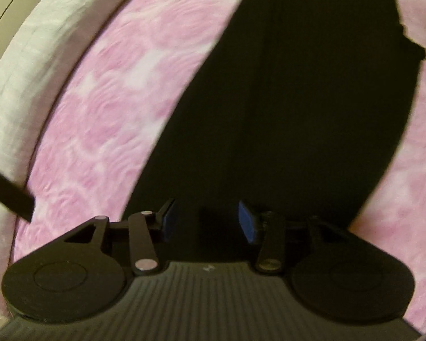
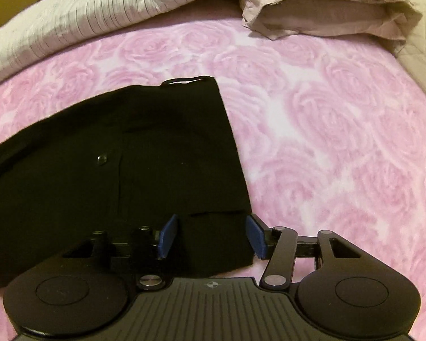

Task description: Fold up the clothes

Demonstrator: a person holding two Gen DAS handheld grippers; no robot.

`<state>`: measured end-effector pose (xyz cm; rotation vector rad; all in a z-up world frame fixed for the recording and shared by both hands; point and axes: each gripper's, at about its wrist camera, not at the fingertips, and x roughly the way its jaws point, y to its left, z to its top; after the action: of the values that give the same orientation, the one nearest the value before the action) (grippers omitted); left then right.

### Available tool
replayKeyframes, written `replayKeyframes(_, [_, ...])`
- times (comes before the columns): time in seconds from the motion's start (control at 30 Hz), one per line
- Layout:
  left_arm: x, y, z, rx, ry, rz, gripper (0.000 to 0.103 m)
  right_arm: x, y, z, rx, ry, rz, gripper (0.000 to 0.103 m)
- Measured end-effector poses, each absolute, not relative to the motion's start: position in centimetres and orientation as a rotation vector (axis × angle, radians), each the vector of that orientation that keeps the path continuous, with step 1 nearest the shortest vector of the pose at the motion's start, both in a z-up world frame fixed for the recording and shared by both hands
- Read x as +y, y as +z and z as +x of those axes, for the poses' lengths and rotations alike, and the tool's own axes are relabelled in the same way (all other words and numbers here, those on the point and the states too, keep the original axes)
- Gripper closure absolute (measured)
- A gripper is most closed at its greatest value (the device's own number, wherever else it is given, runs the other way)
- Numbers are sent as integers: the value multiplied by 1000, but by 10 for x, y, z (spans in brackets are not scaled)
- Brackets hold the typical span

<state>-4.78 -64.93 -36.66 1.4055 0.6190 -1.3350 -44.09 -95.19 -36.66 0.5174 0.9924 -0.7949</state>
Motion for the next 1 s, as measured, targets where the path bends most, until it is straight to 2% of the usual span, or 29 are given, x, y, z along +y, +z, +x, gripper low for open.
replayKeyframes(0.2, [-611,-364,-60,655,-1280,1425,57,-934,-347,-440,925,-829,497,49])
replayKeyframes(0.47, [-519,-362,-8,724,-1120,1408,54,-849,-334,-393,913,-762,441,49])
replayKeyframes(0.77, [-412,-364,144,706,-1045,1217,54,-713,-338,-244,941,-602,302,49])
replayKeyframes(1.0, [-363,-374,259,630,-1087,1226,54,-617,-365,-138,1026,-594,410,49])
